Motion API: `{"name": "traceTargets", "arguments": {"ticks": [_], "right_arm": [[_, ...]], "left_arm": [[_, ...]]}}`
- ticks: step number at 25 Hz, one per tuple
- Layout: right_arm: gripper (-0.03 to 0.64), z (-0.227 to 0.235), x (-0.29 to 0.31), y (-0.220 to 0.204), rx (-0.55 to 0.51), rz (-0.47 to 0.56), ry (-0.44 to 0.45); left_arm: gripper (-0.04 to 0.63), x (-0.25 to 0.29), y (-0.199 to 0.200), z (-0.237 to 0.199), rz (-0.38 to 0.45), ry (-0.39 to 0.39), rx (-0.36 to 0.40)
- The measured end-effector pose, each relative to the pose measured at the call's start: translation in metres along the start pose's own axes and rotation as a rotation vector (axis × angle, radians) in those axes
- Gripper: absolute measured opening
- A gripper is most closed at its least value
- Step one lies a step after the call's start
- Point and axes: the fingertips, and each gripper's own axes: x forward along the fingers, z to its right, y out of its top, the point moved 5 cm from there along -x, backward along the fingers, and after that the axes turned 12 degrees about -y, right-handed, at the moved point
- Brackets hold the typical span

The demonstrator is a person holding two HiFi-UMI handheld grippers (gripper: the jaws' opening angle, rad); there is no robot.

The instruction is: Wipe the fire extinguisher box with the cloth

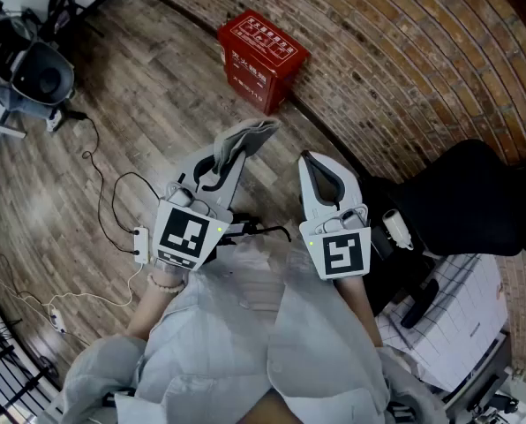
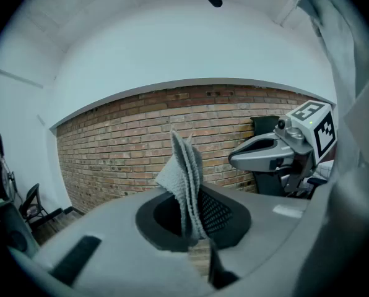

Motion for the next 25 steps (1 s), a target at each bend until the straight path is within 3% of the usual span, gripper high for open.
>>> {"name": "traceTargets", "arguments": {"ticks": [25], "right_arm": [[0.006,0.0045,-0.002,-0.0005,0.033,-0.003,0.012]], "left_arm": [[0.011,-0.0005,0.0019,0.0014,-0.013,0.013,-0.002]]}}
